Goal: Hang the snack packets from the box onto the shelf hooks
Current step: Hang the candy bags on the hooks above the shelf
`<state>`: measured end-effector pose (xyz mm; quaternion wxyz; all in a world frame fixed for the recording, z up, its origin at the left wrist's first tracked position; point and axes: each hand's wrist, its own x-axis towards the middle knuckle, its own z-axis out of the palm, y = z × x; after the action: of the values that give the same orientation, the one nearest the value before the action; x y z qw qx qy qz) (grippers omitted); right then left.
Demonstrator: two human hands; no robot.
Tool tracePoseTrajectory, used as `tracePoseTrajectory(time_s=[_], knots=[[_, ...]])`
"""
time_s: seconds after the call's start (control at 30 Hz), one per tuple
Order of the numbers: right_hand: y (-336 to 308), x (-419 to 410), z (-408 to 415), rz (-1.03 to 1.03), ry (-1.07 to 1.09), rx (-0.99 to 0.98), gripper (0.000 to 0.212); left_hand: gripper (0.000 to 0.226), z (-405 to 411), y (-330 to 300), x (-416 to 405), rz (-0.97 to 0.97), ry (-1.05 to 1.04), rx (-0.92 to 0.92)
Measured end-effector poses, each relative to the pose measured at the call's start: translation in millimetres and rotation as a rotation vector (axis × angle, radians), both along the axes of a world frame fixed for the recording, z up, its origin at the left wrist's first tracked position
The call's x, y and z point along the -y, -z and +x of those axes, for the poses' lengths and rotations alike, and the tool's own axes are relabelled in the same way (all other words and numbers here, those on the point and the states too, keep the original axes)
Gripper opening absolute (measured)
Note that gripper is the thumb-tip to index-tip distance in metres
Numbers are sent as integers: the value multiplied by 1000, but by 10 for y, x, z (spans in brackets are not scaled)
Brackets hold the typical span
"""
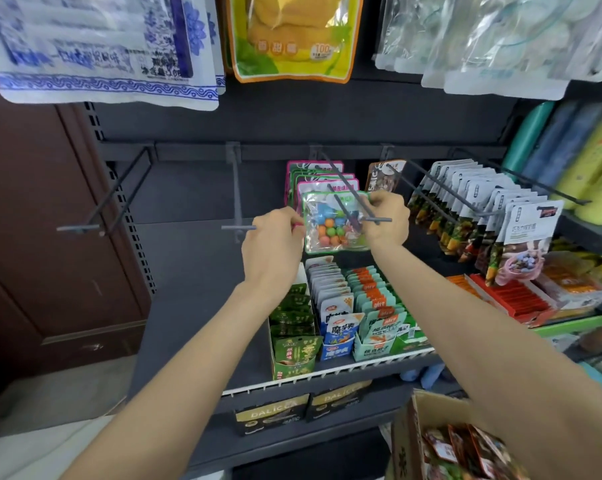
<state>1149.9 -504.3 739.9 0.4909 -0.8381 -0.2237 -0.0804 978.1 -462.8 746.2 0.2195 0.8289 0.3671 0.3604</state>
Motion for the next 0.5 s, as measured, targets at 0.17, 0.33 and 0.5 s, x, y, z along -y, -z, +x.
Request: tracePoseTrajectory(time_s=[0.17,0.33,0.5], knots=[[38,-249,148,-33,-37,-62,15,12,10,64,-61,-59,115,-32],[297,280,-112,121,-309,-107,15,2,81,92,-79,-160,352,-23],[341,917,-305,33,-766,-185,18,7,212,87,88,-235,501,33]])
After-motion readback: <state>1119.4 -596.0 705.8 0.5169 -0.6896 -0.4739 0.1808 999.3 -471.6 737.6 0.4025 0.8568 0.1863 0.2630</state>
